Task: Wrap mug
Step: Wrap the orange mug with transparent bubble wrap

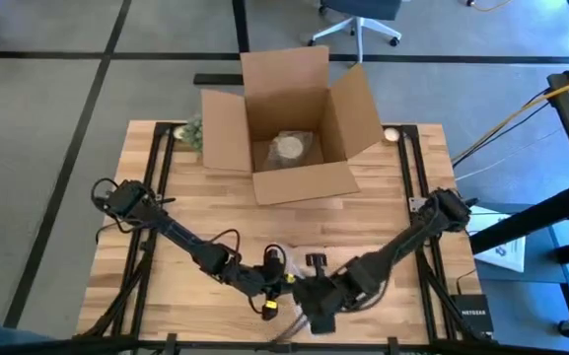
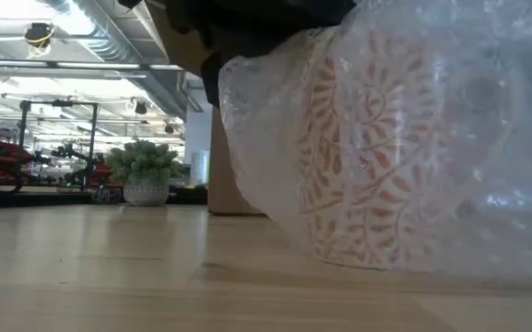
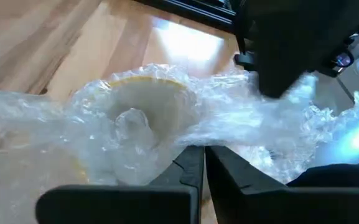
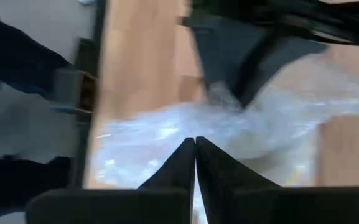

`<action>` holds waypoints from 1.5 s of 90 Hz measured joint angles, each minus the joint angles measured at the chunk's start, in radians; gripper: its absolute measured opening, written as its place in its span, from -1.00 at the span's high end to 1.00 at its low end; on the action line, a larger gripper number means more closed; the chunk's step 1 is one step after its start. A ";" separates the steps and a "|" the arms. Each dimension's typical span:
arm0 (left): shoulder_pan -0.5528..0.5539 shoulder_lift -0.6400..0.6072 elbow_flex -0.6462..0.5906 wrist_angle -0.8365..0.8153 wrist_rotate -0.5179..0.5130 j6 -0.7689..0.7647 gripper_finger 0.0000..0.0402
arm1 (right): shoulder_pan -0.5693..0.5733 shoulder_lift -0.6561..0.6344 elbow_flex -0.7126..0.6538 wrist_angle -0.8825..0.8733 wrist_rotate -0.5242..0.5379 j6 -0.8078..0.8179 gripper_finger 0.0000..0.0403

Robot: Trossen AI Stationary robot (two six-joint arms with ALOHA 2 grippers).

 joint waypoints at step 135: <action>-0.004 0.001 -0.001 0.020 0.008 0.007 1.00 | 0.008 -0.020 -0.085 0.078 0.026 0.036 1.00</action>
